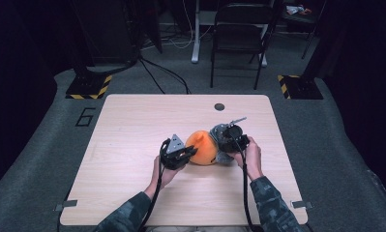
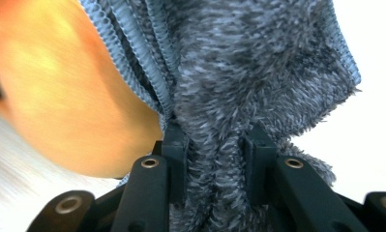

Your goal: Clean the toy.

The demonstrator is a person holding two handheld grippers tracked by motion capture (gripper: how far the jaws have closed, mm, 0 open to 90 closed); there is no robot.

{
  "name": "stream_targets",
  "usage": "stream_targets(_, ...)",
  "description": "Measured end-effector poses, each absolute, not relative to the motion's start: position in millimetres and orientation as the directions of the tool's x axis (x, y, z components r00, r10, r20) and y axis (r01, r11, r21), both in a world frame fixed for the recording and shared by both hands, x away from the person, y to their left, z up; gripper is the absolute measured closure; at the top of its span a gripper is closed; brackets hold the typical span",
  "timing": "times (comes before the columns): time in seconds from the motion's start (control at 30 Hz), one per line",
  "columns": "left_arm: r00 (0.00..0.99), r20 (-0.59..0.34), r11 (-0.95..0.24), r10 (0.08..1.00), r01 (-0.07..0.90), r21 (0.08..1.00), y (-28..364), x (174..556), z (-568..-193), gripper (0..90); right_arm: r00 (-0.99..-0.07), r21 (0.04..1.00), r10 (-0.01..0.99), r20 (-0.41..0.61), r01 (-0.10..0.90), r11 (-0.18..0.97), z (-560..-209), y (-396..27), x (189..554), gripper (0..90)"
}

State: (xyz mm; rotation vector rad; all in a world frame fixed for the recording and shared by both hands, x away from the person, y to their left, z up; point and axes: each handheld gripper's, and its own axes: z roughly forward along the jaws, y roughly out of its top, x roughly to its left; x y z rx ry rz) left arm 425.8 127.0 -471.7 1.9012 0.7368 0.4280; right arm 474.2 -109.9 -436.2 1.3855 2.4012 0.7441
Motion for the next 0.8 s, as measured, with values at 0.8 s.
stream_targets(0.8,0.751,-0.034,-0.302,0.659,0.306,0.903,128,426,-471,79.8,-0.493,0.577,0.87,0.026,0.718,0.389,-418,-121,473,68.7)
